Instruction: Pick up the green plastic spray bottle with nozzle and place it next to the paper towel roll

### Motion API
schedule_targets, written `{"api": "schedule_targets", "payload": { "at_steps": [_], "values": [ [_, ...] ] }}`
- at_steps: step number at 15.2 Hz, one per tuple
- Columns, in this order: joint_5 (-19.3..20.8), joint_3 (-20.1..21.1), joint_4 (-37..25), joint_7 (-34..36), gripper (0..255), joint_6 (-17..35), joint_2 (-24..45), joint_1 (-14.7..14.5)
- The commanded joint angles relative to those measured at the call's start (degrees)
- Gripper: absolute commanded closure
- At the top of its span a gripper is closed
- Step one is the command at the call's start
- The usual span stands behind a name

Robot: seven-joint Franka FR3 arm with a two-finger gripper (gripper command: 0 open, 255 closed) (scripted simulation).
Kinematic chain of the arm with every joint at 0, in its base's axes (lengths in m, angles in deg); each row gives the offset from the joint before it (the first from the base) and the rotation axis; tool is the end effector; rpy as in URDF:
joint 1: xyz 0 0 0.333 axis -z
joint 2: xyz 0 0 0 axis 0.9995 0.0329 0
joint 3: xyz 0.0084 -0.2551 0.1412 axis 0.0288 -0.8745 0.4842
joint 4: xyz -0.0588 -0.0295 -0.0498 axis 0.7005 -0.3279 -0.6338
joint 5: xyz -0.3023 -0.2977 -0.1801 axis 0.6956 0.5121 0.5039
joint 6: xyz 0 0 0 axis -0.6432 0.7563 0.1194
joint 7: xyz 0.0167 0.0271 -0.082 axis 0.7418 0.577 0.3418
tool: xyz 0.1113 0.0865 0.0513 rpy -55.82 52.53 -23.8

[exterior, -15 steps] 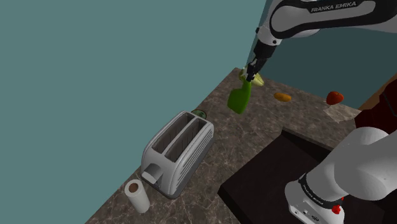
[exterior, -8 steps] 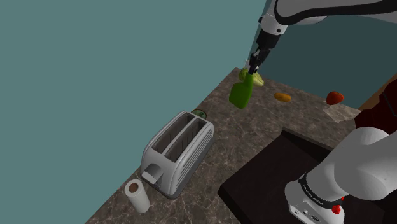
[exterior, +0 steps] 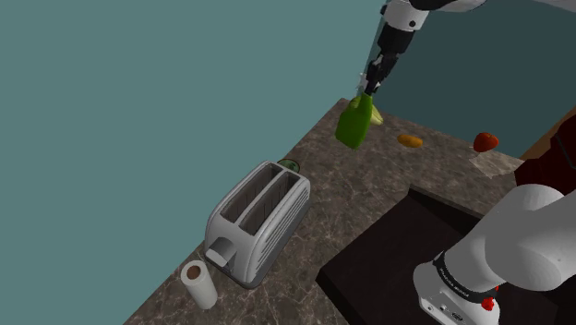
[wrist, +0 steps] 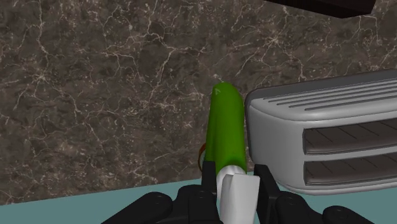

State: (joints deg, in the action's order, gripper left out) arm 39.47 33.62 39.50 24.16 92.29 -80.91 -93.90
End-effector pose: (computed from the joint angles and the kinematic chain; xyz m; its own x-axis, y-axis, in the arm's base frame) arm 0.5332 -0.0714 0.4967 0.9850 0.1568 0.0722 0.1609 -0.9855 -0.0543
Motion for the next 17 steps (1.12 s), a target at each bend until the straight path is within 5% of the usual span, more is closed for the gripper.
{"api": "schedule_targets", "payload": {
  "at_steps": [1, 17],
  "values": [
    [0.0, 0.0, -1.5, 0.0, 255, -1.6, 0.0, 0.0],
    [-4.4, 15.8, 7.0, 20.8, 255, -2.0, -9.8, -6.6]
  ]
}}
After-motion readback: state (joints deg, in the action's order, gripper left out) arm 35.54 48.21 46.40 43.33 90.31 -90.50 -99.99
